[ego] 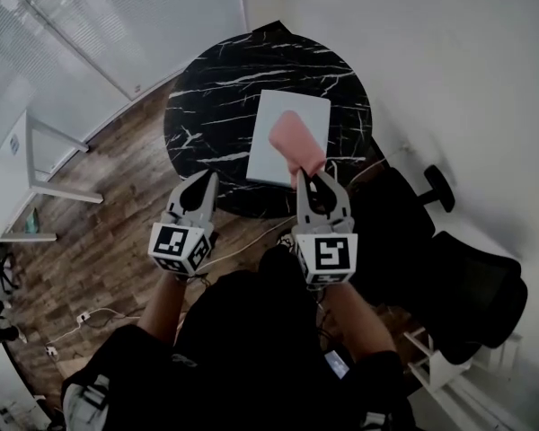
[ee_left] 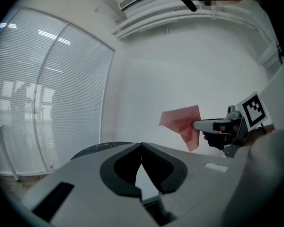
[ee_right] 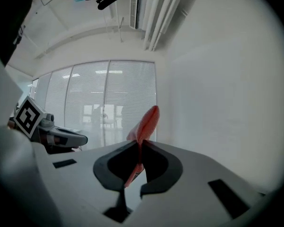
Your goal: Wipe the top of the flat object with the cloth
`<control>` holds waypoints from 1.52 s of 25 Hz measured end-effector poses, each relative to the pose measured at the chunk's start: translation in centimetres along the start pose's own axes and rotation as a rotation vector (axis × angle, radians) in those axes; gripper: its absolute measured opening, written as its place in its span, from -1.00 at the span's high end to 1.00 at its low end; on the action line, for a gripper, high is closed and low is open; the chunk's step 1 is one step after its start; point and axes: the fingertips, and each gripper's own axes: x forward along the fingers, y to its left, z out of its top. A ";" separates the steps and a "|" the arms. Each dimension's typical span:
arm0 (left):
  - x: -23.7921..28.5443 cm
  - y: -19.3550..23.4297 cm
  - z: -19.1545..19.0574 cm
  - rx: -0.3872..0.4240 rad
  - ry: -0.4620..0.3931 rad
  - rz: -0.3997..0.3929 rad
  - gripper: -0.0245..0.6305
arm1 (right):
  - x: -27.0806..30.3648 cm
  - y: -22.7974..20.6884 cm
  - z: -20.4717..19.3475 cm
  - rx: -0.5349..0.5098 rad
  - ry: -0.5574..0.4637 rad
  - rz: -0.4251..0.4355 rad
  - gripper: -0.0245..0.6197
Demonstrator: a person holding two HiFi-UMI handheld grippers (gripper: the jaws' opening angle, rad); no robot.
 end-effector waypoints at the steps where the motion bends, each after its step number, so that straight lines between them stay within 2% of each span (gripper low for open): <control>1: 1.0 0.0 0.0 -0.009 0.011 0.009 0.93 | 0.6 -0.8 0.0 0.008 0.001 0.013 0.90; 5: 4.8 -0.2 -1.0 -0.035 0.063 0.034 0.93 | 2.7 -3.6 -0.9 0.056 0.017 0.063 0.90; 10: 7.6 1.2 -4.2 -0.142 0.155 0.066 0.93 | 5.0 -4.3 -3.8 0.122 0.087 0.147 0.90; 14: 8.6 2.3 -7.3 -0.087 0.246 0.087 0.93 | 6.5 -3.1 -7.3 0.140 0.172 0.204 0.90; 18: 9.0 3.9 -11.0 -0.115 0.329 0.104 0.93 | 8.1 -1.2 -10.8 0.164 0.266 0.236 0.90; 21: 9.3 4.9 -12.8 -0.140 0.371 0.091 0.93 | 9.3 0.1 -12.4 0.183 0.311 0.246 0.90; 31: 11.4 8.8 -17.2 -0.151 0.476 0.018 0.93 | 13.5 4.2 -18.3 0.251 0.461 0.275 0.90; 38: 12.2 10.0 -18.7 -0.147 0.524 -0.029 0.93 | 15.4 6.0 -24.2 0.362 0.599 0.267 0.90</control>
